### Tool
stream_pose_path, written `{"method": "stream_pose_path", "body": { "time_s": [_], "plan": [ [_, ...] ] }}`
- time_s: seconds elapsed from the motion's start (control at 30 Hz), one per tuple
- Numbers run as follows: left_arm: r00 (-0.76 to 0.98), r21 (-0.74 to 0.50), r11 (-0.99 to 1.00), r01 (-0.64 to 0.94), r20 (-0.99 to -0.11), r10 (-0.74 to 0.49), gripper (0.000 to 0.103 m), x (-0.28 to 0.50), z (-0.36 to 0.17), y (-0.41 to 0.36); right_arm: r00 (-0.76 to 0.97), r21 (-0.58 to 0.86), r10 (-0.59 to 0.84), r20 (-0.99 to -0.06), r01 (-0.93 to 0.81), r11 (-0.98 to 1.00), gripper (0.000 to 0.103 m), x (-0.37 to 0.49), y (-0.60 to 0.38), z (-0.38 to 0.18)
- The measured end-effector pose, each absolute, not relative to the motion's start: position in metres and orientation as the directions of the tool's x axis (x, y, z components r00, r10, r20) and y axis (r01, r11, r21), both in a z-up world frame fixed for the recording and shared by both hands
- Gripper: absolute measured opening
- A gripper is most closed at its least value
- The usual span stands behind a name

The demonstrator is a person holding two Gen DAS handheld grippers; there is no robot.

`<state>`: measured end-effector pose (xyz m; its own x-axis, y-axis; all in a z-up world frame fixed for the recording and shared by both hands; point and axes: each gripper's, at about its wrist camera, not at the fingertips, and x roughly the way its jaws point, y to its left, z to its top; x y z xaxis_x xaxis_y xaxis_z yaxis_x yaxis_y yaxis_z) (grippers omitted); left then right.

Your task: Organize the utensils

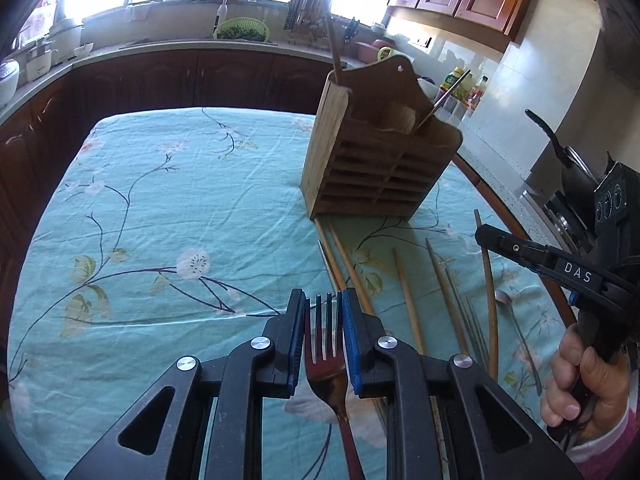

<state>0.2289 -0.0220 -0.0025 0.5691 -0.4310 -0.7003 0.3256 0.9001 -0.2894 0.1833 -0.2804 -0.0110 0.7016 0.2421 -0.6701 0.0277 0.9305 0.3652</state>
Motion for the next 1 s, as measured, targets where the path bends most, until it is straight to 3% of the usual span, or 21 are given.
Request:
{"method": "stream_pose_path", "body": {
  "time_s": [0.3, 0.4, 1.0],
  "plan": [
    [0.618, -0.298, 0.886, 0.355, -0.636, -0.462, 0.013, 0.179, 0.038, -0.003, 0.767, 0.376, 0.253, -0.590, -0.017, 0.927, 0.005, 0.150, -0.275, 0.037],
    [0.623, -0.284, 0.885, 0.369, -0.631, -0.462, 0.001, 0.165, 0.046, 0.000, 0.783, 0.374, 0.250, -0.569, -0.024, 0.927, 0.005, 0.139, -0.276, 0.050],
    [0.710, -0.242, 0.891, 0.385, -0.539, -0.453, 0.000, 0.149, 0.098, 0.006, 0.857, 0.354, 0.201, -0.475, -0.023, 0.935, 0.005, 0.126, -0.294, 0.091]
  ]
}}
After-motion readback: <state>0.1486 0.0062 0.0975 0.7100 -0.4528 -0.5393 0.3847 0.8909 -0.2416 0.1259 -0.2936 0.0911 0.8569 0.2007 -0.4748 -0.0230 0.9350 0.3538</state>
